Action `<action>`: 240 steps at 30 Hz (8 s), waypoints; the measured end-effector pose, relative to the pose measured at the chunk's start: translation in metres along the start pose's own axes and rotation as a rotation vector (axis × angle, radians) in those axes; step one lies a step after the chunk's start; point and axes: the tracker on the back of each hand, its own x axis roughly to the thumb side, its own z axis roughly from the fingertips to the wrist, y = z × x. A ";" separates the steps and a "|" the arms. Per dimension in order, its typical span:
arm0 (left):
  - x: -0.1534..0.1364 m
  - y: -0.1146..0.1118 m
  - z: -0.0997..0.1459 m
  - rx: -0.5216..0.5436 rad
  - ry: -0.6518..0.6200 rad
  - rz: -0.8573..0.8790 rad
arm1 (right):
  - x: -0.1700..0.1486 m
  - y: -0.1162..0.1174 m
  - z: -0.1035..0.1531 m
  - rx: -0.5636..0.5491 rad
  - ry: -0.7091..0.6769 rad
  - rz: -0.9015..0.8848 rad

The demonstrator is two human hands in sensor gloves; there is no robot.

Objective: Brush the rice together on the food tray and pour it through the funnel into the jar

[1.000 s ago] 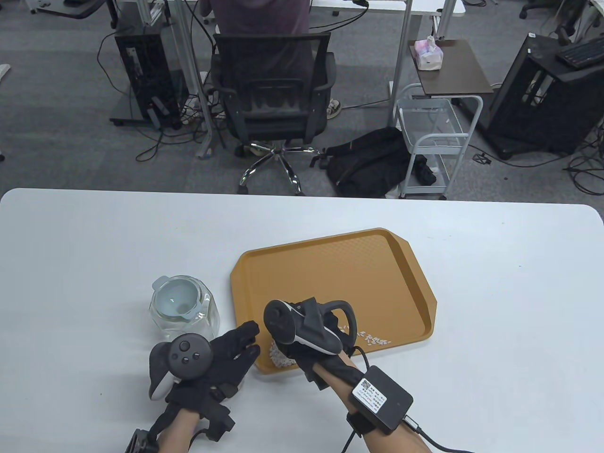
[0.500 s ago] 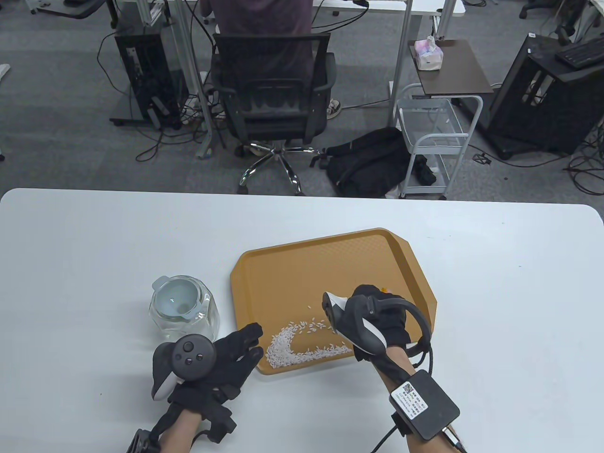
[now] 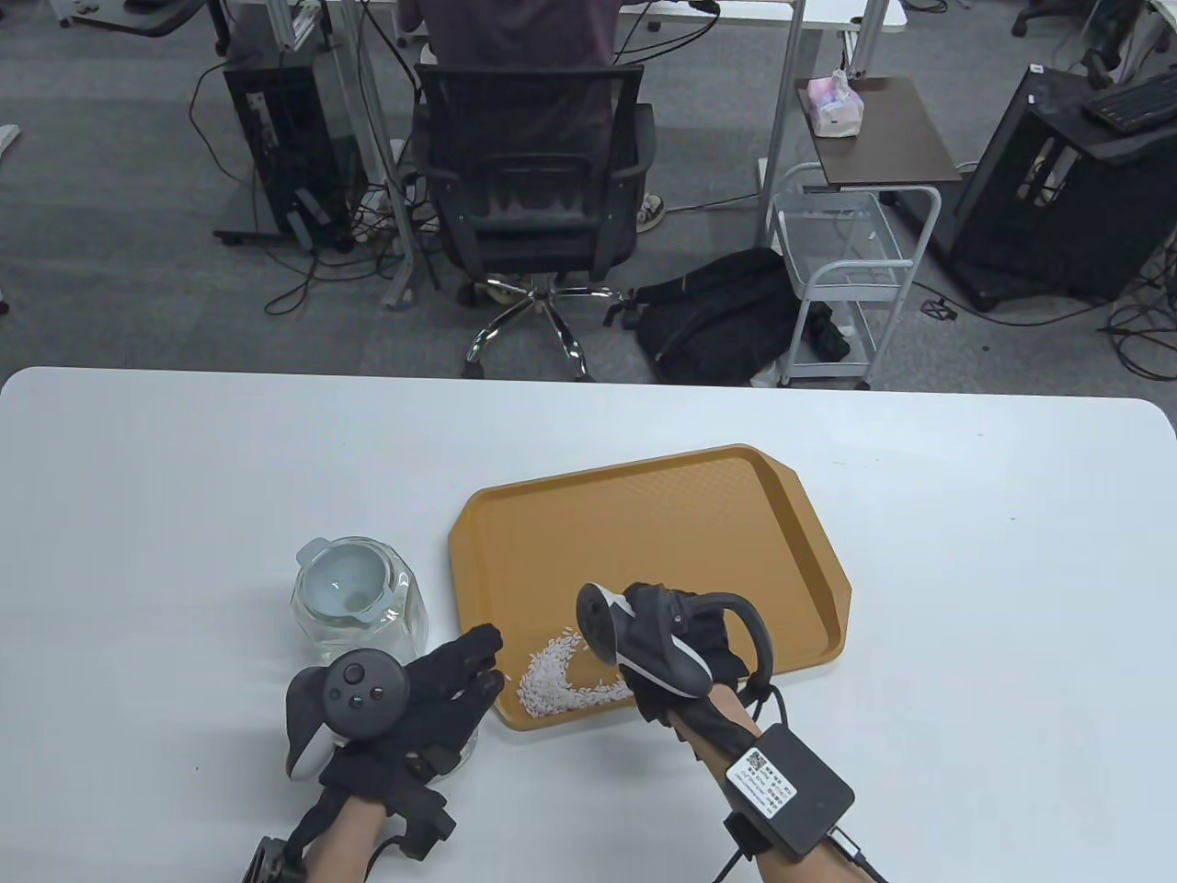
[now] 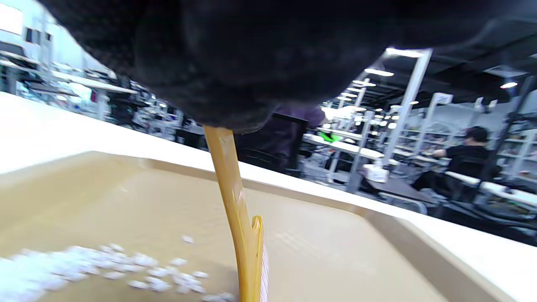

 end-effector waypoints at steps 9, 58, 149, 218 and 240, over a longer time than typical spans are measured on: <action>-0.001 0.001 0.000 0.003 0.011 0.005 | 0.047 -0.015 0.005 -0.032 -0.164 -0.087; -0.004 0.004 0.001 -0.001 0.020 0.021 | 0.003 -0.030 0.010 -0.102 -0.026 0.237; -0.013 0.025 0.008 0.061 0.025 0.117 | 0.026 -0.010 -0.015 -0.142 0.108 0.301; -0.012 0.015 0.004 0.007 0.060 0.057 | -0.098 -0.027 0.079 -0.401 0.176 -0.260; -0.004 0.004 0.002 -0.016 0.115 -0.085 | -0.271 0.106 0.114 -0.114 0.662 -0.271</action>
